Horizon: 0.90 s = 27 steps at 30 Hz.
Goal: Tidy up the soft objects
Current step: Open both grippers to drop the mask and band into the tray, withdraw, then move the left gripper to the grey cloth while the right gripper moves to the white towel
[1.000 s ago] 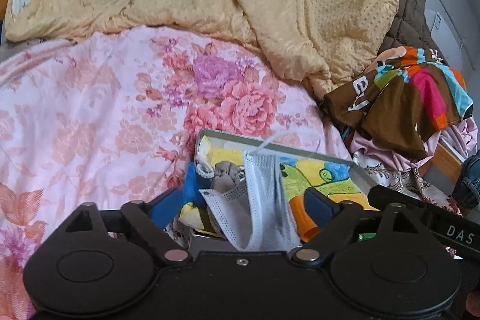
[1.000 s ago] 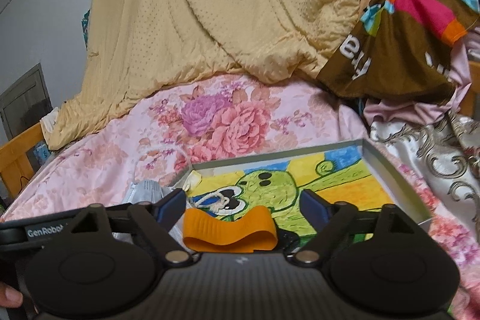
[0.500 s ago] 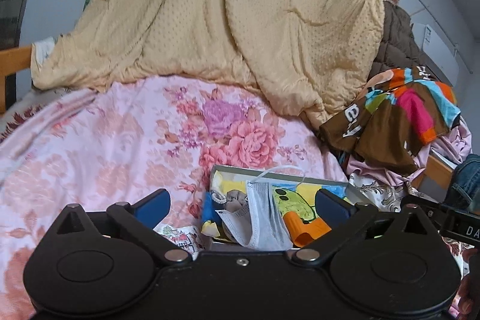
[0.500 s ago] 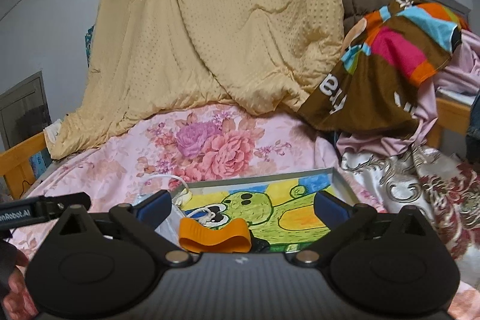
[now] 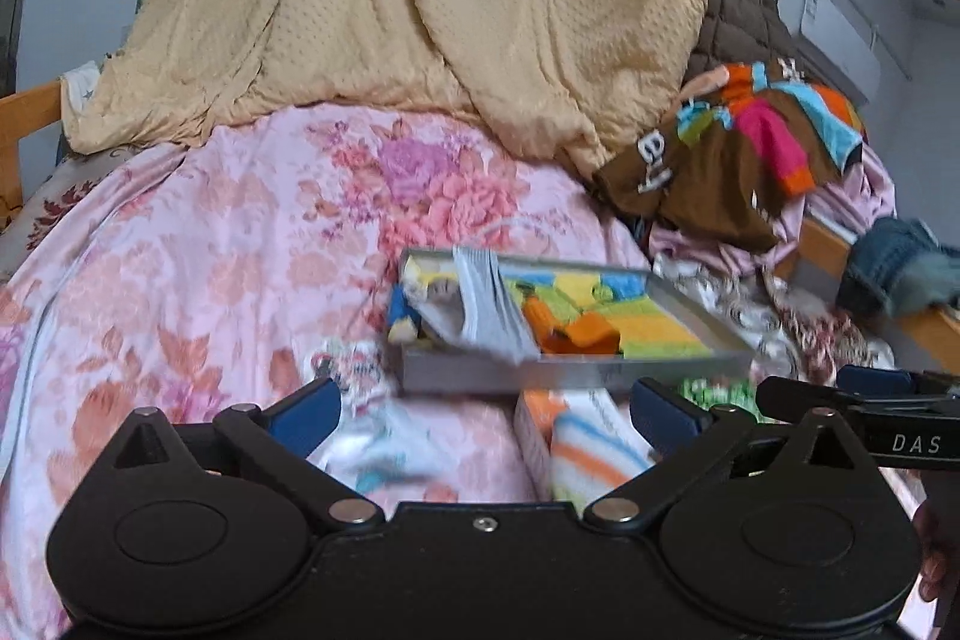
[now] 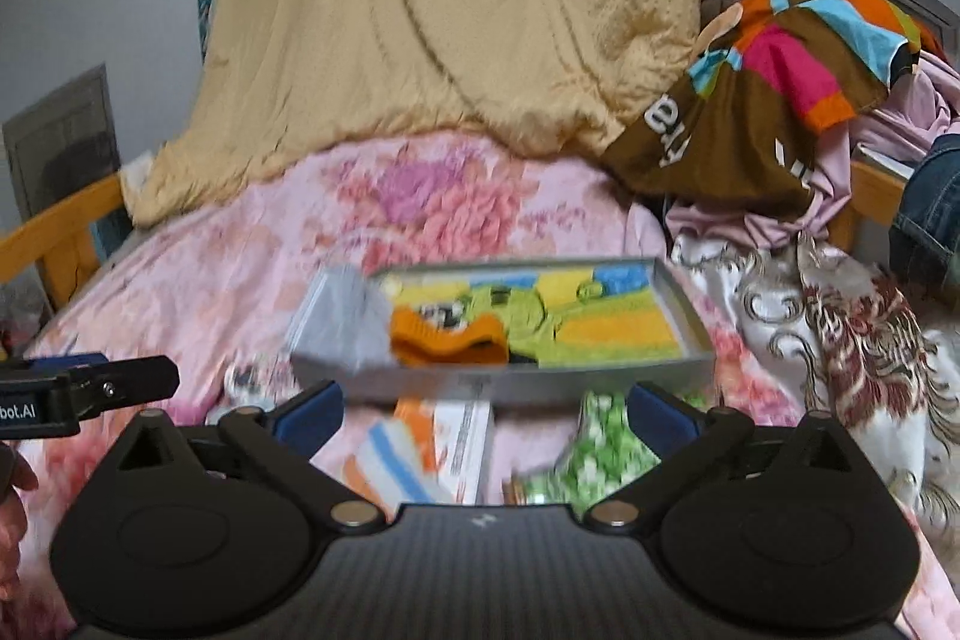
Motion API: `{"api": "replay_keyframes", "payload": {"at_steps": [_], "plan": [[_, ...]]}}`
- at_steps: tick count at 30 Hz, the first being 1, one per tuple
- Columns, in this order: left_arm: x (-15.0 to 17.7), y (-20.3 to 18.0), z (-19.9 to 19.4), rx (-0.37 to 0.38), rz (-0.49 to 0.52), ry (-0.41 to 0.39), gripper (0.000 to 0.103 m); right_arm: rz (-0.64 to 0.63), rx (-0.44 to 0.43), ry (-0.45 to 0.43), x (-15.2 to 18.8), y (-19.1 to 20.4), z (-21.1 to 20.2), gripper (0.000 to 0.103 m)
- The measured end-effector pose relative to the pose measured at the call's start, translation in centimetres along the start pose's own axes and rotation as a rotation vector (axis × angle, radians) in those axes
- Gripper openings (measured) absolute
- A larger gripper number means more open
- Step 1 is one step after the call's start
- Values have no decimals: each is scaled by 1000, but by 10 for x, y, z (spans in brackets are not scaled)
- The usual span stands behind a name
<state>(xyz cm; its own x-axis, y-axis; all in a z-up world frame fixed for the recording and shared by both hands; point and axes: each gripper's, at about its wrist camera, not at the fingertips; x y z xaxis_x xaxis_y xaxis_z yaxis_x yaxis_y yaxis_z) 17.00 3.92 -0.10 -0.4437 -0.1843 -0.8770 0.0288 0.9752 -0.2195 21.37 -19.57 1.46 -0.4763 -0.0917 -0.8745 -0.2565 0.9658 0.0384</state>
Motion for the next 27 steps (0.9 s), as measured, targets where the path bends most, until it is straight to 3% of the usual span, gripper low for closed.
{"api": "replay_keyframes", "payload": {"at_steps": [9,19,27], "plan": [[22,-8,-23,-47,30,67,102,54,-26,92,26,0,-24,103],[44,-6,-13,-107,61,280,102,49,-29,219,49,4,-27,103],[53,3,6,-92,10,380,102,-11,-26,345,63,14,-7,103]]}}
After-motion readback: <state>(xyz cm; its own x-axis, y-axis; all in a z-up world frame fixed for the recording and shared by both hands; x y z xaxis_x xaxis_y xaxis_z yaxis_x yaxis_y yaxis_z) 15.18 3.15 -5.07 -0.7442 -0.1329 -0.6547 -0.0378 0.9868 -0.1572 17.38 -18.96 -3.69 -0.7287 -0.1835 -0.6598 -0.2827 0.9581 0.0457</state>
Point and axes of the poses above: each gripper's, at about its wrist camera, not at the fingertips, and z roughly the way its jaws point, y to its left, x to its underside, and after that the axes turned 3 degrees about x, right-handed
